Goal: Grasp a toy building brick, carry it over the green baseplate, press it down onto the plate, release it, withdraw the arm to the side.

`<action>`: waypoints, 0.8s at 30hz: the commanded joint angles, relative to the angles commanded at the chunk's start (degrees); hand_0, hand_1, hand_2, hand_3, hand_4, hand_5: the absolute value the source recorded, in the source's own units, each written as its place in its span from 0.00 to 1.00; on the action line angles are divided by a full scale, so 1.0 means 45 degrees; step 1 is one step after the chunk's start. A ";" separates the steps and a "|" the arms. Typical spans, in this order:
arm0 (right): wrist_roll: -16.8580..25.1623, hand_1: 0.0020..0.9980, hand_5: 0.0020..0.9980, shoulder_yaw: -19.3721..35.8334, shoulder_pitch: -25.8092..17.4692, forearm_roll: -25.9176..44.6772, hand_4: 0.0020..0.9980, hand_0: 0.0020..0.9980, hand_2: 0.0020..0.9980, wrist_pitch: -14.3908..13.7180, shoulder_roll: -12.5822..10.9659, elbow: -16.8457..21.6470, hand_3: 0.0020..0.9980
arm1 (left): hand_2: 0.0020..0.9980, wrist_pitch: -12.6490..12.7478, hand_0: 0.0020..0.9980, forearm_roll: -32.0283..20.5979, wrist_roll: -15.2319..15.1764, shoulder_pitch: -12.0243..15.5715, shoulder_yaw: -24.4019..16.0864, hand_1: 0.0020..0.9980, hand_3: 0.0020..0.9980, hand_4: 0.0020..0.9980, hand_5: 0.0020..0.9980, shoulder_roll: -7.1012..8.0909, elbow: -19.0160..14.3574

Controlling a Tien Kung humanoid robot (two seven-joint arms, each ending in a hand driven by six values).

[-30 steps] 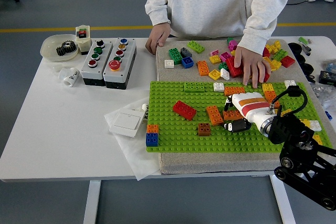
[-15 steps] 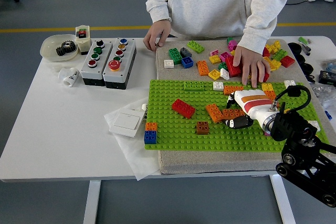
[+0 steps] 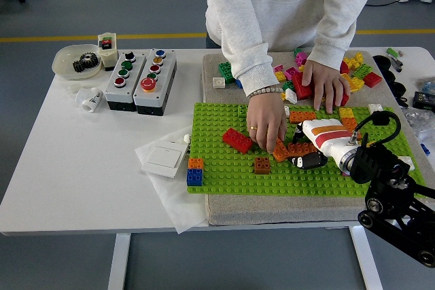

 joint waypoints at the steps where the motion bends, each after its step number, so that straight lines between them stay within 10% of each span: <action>1: 0.0002 0.57 0.42 0.0008 -0.0002 -0.0002 0.83 0.52 0.68 -0.0011 -0.0002 -0.0013 0.56 | 0.79 -0.0006 0.79 0.0019 0.0006 0.0001 -0.0017 0.77 0.59 0.62 0.62 -0.0005 -0.0002; 24: -0.0005 0.59 0.43 0.0243 -0.0203 -0.0005 0.85 0.51 0.69 -0.0311 0.0005 0.0253 0.57 | 0.79 -0.0088 0.79 0.0219 0.0052 0.0095 -0.0115 0.78 0.59 0.62 0.62 -0.0021 -0.0034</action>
